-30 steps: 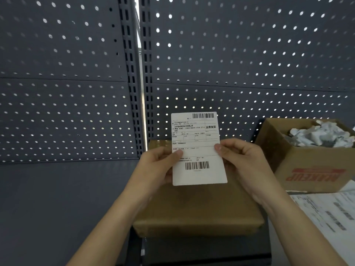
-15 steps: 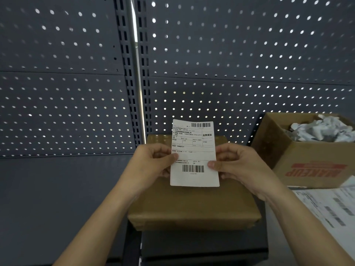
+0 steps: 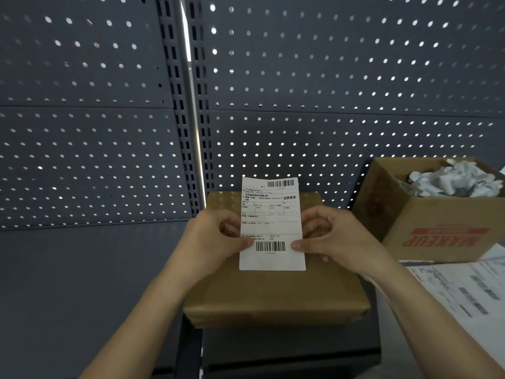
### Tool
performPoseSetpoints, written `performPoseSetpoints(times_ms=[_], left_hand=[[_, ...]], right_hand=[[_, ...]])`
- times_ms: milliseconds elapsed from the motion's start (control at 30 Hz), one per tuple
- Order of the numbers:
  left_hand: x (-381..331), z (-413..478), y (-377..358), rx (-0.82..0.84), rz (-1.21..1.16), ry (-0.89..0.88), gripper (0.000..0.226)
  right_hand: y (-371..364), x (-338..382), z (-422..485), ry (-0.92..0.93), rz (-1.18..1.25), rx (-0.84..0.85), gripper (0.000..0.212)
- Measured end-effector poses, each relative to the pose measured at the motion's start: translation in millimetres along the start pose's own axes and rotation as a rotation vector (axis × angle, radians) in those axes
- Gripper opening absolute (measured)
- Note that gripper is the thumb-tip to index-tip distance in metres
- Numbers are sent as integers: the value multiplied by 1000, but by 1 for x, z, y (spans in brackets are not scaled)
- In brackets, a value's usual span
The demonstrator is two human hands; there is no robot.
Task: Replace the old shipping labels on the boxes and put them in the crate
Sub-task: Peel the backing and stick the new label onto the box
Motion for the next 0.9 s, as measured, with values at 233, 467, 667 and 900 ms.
performPoseSetpoints(times_ms=[233, 467, 667, 900], left_hand=[[1, -1, 1, -51, 109, -11, 17], [2, -1, 0, -74, 158, -15, 20], [1, -1, -1, -85, 208, -22, 20], [-5, -10, 5, -151, 345, -30, 23]], right_hand=[[-2, 1, -1, 18, -115, -10, 35], [-3, 5, 0, 61, -248, -15, 35], [1, 6, -1, 94, -406, -48, 35], [4, 6, -3, 90, -571, -66, 36]])
Point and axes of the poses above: each hand's wrist, its own z-axis towards the middle knuckle, its own y-axis out of the back of the hand, x = y × z, the point moved 8 cm from there along z, towards the middle knuckle, and after that the axes turned 5 degrees about y, right-handed, at the moved point
